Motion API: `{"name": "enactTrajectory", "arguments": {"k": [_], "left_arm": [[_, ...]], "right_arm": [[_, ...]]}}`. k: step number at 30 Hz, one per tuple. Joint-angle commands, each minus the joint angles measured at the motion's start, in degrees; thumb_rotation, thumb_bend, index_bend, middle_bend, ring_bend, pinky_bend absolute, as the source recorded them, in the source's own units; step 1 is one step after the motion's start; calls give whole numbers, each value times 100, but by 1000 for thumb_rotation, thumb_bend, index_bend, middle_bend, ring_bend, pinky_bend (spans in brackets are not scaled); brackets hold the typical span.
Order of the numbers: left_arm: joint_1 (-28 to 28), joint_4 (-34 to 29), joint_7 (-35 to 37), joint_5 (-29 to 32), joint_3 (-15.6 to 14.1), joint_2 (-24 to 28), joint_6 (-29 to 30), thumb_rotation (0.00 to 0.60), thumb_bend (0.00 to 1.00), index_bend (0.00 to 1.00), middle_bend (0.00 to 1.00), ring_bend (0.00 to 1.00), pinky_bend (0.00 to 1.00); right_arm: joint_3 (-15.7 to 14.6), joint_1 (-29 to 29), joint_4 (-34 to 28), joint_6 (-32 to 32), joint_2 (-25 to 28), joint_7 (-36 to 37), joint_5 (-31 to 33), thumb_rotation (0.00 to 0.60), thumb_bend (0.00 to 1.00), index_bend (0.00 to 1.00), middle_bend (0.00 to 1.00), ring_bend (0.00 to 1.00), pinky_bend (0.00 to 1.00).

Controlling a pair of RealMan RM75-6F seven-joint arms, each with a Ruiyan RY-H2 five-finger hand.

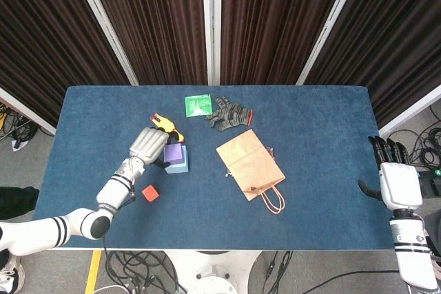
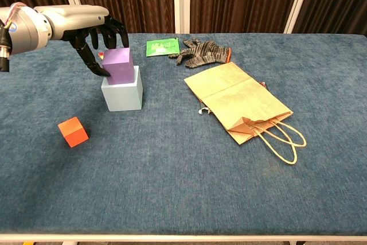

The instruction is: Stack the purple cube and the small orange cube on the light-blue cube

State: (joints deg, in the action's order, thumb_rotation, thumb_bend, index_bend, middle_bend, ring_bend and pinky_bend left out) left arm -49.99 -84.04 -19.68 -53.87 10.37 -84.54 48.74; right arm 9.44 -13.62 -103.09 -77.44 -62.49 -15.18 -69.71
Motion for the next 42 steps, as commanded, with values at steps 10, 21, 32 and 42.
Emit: {"name": "enactTrajectory", "arguments": {"k": [10,21,32,42], "left_arm": [[37,-126,312,-145,-34,209,-167,600,164,258,394,285,344],[476,-1116,-73,425,-196,964,590,600,132,184,338,239,320],[1365,-2319,-801,1831,-413,994,2442,600,134,185,396,241,335],[1592,-2873,-710,1917,-486,1036,2334,600,129,185,397,241,335]], "right_arm": [[1,6,24,11,12,50,9,600,139,0,55,0,0],[11,39,65,-8,46,213,-28,600,139,0,55,0,0],[65,-20,151,64,45,295,-12,600,139,0,56,0,0],[34,-20,198,124,14,326,24,600,139,0,56,0,0]]}}
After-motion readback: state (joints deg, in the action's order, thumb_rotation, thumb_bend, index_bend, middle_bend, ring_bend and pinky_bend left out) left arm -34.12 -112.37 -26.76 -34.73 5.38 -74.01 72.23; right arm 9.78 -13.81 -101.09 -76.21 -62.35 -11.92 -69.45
